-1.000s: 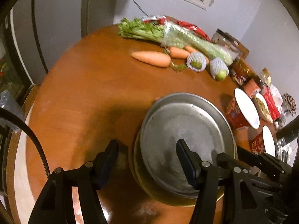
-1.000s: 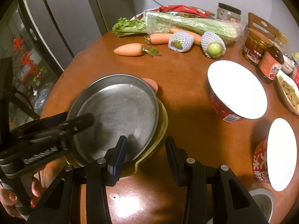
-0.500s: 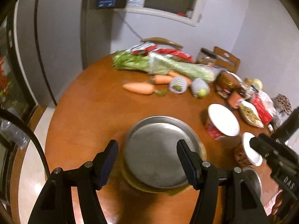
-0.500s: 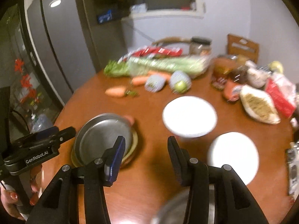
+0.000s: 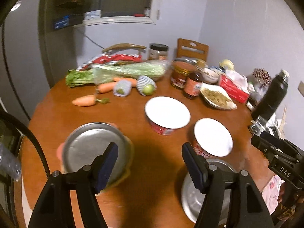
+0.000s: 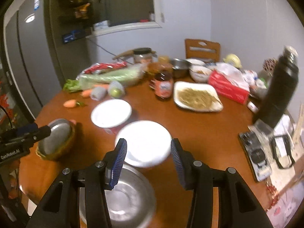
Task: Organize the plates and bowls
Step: 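Move both grippers to the large steel bowl and grasp its rim, then lift the steel bowl with both grippers and carry it toward the white plates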
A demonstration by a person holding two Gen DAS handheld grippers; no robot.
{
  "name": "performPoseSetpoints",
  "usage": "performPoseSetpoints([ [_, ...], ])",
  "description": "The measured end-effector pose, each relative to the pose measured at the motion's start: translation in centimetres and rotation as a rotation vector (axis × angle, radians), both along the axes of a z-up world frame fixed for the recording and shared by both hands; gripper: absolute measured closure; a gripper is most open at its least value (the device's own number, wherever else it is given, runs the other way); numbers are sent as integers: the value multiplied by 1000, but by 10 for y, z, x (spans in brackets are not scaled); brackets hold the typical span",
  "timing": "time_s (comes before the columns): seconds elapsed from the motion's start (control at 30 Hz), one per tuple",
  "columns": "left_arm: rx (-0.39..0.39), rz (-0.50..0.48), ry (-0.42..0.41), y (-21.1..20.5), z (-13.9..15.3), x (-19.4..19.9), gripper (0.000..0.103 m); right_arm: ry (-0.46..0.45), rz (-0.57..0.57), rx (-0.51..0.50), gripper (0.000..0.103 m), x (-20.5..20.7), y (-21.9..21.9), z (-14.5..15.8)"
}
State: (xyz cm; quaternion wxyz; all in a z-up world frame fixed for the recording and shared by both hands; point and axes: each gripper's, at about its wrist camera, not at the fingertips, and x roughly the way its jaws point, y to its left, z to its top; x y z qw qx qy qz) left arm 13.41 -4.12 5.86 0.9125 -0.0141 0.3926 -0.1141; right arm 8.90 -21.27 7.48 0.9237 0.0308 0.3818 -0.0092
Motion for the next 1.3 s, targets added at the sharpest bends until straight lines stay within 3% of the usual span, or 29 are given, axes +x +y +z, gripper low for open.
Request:
performPoseSetpoints([
  [0.33,39,-76,53,-51,-26,-2,33,59,3,1,49,-18,-29,-28],
  [0.57,2,-99,111,-54,-47,-5,33,98,52,3,48,-24,-29,-47],
  [0.9,42,-90,179,-58,-77,-13,33,181,106,52,48,-31,-19,-81],
  [1.3,64,-82,221,-66,-95,-11,33,221,124,63,48,-30,-12,-97],
])
